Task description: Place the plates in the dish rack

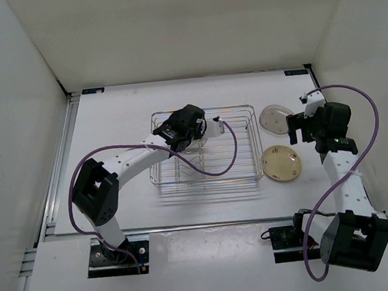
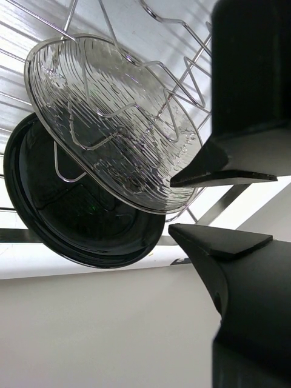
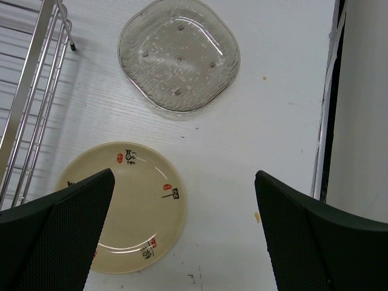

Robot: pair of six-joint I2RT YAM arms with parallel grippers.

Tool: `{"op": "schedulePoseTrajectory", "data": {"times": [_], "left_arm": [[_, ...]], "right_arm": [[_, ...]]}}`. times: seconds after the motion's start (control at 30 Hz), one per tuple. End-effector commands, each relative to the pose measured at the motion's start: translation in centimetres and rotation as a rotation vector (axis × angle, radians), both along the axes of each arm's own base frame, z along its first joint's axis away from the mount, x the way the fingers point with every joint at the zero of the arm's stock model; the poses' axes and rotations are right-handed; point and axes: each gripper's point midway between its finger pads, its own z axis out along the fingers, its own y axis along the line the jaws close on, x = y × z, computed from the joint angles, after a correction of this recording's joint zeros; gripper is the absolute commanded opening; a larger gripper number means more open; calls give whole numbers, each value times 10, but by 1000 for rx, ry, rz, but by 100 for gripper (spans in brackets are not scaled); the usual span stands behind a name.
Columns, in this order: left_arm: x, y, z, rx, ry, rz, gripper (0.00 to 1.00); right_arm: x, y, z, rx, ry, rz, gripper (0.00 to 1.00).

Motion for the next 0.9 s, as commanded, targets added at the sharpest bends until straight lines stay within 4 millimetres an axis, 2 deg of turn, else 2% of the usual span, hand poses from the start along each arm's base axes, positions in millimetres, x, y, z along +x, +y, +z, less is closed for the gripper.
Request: {"op": "schedulePoseTrajectory", "data": {"times": [0.0, 0.07, 0.1, 0.13, 0.17, 0.2, 0.23, 0.27, 0.3, 0.33, 0.37, 0.4, 0.43, 0.47, 0.53, 0.57, 0.6, 0.63, 0.7, 0.73, 0.77, 0.8, 0.83, 0.87], "left_arm": [[0, -1, 10, -51, -13, 12, 45], [2, 4, 14, -66, -19, 28, 49], [3, 3, 26, -85, -38, 28, 51], [4, 8, 33, -109, -47, 47, 58], [5, 10, 43, -131, -64, 63, 61], [6, 16, 53, -157, -80, 91, 64], [4, 17, 59, -174, -87, 96, 67], [6, 23, 65, -192, -97, 113, 71], [6, 32, 80, -221, -123, 139, 75], [5, 37, 85, -256, -127, 164, 78], [4, 40, 92, -276, -140, 178, 81], [4, 49, 93, -289, -141, 202, 87], [2, 61, 103, -331, -154, 236, 91], [0, 68, 104, -346, -156, 254, 93], [-3, 86, 116, -389, -179, 294, 100], [-5, 92, 114, -412, -171, 314, 100], [-6, 98, 115, -426, -175, 331, 100], [-7, 111, 122, -448, -192, 360, 100], [-11, 124, 115, -480, -175, 392, 100], [-11, 132, 115, -493, -178, 417, 100], [-13, 146, 118, -518, -188, 443, 100], [-15, 151, 109, -529, -166, 457, 100], [-16, 158, 107, -545, -164, 475, 100], [-16, 174, 107, -561, -172, 511, 100]], "right_arm": [[16, -7, 23, -11, -44, -18, 100], [22, -10, 28, 2, -47, -25, 100], [26, -10, 21, 8, -23, -25, 100], [32, -15, 25, 22, -28, -37, 100], [37, -16, 14, 31, 15, -38, 100], [41, -18, 11, 65, 33, -43, 100], [50, -24, 22, 88, 22, -55, 100], [55, -26, 6, 125, 87, -45, 100], [60, -27, 4, 158, 100, -48, 100], [68, -35, 13, 177, 86, -57, 100], [74, -33, 1, 227, 125, -39, 100], [79, -33, 0, 235, 130, -32, 100], [87, -39, 6, 250, 121, -43, 100], [92, -39, -9, 274, 165, -37, 100], [98, -40, -17, 317, 200, -38, 100], [108, -44, -26, 332, 219, -46, 100], [108, -43, -32, 353, 254, -58, 100], [111, -43, -48, 374, 295, -56, 100], [117, -45, -55, 394, 324, -69, 100], [119, -43, -69, 424, 364, -76, 100], [121, -44, -76, 430, 381, -79, 98], [127, -44, -73, 447, 380, -76, 96], [126, -43, -88, 463, 427, -83, 95], [130, -42, -91, 481, 432, -82, 95]]}}
